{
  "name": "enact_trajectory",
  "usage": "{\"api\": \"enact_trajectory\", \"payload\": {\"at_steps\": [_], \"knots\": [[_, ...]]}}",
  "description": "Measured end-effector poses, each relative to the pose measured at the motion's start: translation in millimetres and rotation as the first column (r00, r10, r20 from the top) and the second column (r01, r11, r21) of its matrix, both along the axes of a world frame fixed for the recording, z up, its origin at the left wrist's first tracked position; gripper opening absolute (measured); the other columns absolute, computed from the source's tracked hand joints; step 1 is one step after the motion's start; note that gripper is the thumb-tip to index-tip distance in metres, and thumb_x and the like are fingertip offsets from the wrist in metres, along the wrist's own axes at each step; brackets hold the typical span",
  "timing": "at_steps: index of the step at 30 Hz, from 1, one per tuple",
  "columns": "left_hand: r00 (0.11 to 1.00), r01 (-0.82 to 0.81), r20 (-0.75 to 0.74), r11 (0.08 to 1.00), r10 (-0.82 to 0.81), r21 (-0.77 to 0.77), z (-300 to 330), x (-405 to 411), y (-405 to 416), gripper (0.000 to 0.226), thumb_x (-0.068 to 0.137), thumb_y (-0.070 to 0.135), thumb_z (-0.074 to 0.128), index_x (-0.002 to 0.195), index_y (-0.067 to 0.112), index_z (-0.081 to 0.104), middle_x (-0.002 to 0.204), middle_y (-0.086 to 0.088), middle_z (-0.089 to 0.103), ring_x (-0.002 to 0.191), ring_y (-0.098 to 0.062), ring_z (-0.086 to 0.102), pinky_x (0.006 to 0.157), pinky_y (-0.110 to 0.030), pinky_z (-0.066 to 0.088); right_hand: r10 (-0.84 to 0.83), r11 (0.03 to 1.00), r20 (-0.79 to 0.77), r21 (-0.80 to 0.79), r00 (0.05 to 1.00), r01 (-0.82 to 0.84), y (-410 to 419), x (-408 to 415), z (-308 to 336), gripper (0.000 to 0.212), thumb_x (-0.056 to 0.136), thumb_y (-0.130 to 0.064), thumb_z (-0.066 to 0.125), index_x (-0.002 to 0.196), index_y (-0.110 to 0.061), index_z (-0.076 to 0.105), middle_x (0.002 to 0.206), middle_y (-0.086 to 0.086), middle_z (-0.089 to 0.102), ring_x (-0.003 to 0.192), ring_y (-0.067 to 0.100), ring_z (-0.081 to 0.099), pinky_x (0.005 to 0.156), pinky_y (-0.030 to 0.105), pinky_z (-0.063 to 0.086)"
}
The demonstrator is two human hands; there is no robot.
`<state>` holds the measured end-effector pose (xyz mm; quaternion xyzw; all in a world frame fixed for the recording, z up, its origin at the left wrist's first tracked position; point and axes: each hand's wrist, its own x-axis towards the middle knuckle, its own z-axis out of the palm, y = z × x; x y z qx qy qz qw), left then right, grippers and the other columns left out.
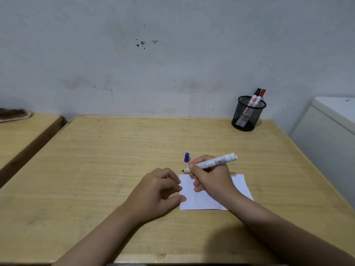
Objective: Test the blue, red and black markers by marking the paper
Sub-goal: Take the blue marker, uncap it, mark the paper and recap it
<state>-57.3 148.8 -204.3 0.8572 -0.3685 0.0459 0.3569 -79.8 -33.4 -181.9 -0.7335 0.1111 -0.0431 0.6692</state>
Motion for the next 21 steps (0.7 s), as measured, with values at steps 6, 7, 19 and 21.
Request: {"api": "enact_trajectory", "payload": {"at_steps": [6,7,19,21], "knots": [[0.991,0.016,0.134,0.999,-0.022,0.046,-2.7,1.7,2.3,0.025,0.074,0.048,0.067,0.081,0.025,0.073,0.091,0.013,0.07,0.073,-0.006,0.059,0.066,-0.033,0.05,0.043,0.996,0.035,-0.076,0.998,-0.04,3.4,0.7,-2.1,0.004,0.08,-0.008,0.068,0.078,-0.011,0.069,0.071,0.018,0.068,0.045,0.011,0.06,0.046,0.025,0.05],[0.987,0.02,0.157,0.998,-0.03,0.063,-3.0,1.5,2.9,0.024,0.076,0.048,0.066,0.082,0.025,0.072,0.091,0.013,0.07,0.073,-0.006,0.058,0.065,-0.034,0.05,0.048,0.995,0.045,-0.087,0.998,-0.044,3.8,-0.3,-2.7,0.005,0.08,-0.007,0.068,0.078,-0.011,0.069,0.072,0.018,0.069,0.045,0.01,0.06,0.046,0.024,0.05],[0.975,0.033,0.213,0.991,-0.06,0.128,-1.8,0.1,4.4,0.018,0.078,0.042,0.065,0.082,0.025,0.071,0.093,0.016,0.073,0.069,-0.009,0.057,0.061,-0.028,0.044,0.065,0.988,0.038,-0.14,0.997,-0.059,2.2,0.1,-8.5,0.006,0.08,-0.008,0.068,0.078,-0.013,0.072,0.072,0.018,0.07,0.049,0.01,0.06,0.051,0.025,0.053],[0.976,0.033,0.21,0.992,-0.059,0.125,-1.5,0.0,4.3,0.019,0.078,0.042,0.065,0.083,0.025,0.071,0.093,0.016,0.073,0.069,-0.008,0.057,0.061,-0.029,0.044,0.068,0.989,0.048,-0.138,0.997,-0.061,2.1,0.0,-9.0,0.007,0.08,-0.007,0.068,0.078,-0.012,0.072,0.072,0.02,0.07,0.049,0.009,0.059,0.05,0.024,0.052]]}}
